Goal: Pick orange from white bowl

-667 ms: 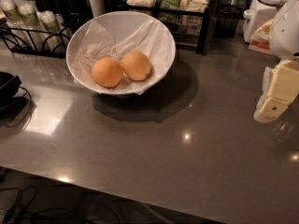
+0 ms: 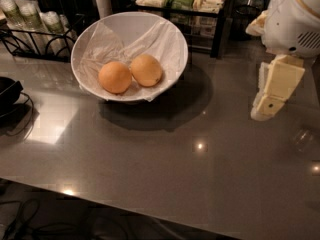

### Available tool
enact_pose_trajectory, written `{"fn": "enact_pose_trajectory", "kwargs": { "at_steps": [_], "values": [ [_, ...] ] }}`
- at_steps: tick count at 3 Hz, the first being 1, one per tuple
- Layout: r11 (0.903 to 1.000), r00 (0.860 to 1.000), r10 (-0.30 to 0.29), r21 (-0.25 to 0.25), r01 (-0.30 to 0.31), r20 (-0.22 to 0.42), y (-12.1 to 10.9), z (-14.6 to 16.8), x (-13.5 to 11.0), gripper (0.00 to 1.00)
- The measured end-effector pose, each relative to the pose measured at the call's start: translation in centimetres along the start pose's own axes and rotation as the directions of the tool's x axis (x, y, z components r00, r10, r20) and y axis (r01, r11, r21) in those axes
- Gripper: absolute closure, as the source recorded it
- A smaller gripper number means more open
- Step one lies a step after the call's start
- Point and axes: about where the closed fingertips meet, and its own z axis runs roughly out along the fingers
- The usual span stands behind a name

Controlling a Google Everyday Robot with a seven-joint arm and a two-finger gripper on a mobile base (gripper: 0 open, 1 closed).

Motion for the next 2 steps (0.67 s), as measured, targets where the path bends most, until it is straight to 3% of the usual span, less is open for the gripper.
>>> {"fn": "enact_pose_trajectory", "kwargs": {
  "at_steps": [1,2],
  "values": [
    [0.9962,0.995,-0.086,0.012,0.086,0.056,-1.22,0.43,-4.0,0.0],
    [0.9963,0.994,-0.085,0.013,0.085,0.062,-1.36,0.49,-4.19,0.0]
  ]
}}
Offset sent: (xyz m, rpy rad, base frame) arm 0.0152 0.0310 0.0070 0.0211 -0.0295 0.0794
